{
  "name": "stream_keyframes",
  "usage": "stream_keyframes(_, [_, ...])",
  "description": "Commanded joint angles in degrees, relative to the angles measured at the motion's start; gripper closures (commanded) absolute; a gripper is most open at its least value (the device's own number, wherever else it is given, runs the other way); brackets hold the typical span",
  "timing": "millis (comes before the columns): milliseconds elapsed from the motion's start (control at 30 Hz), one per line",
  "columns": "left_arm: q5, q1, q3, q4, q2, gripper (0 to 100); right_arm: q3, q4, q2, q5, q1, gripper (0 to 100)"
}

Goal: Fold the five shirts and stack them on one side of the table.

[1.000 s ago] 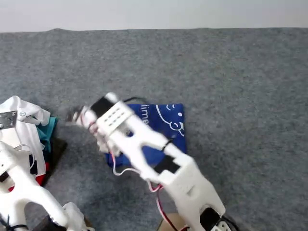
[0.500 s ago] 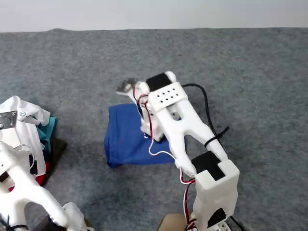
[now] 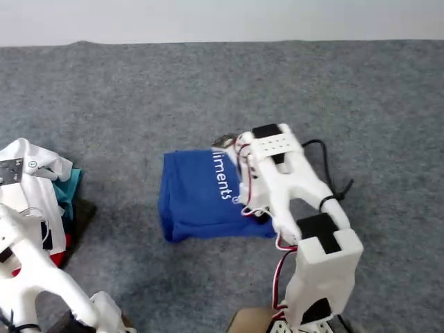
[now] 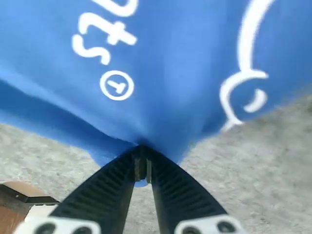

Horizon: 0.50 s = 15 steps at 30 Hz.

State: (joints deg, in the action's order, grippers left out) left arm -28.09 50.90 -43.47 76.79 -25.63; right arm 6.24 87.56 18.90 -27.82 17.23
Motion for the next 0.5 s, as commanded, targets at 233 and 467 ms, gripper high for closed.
stream_keyframes(233, [0.26,-0.44,0.22,-0.88,-0.26,96,-17.93,4.35,-3.56,2.64,5.76,98.9])
stream_keyframes(467, [0.26,-0.44,0.13,-0.88,-0.26,96,-26.02,-7.87,3.12,2.73,5.41,98.8])
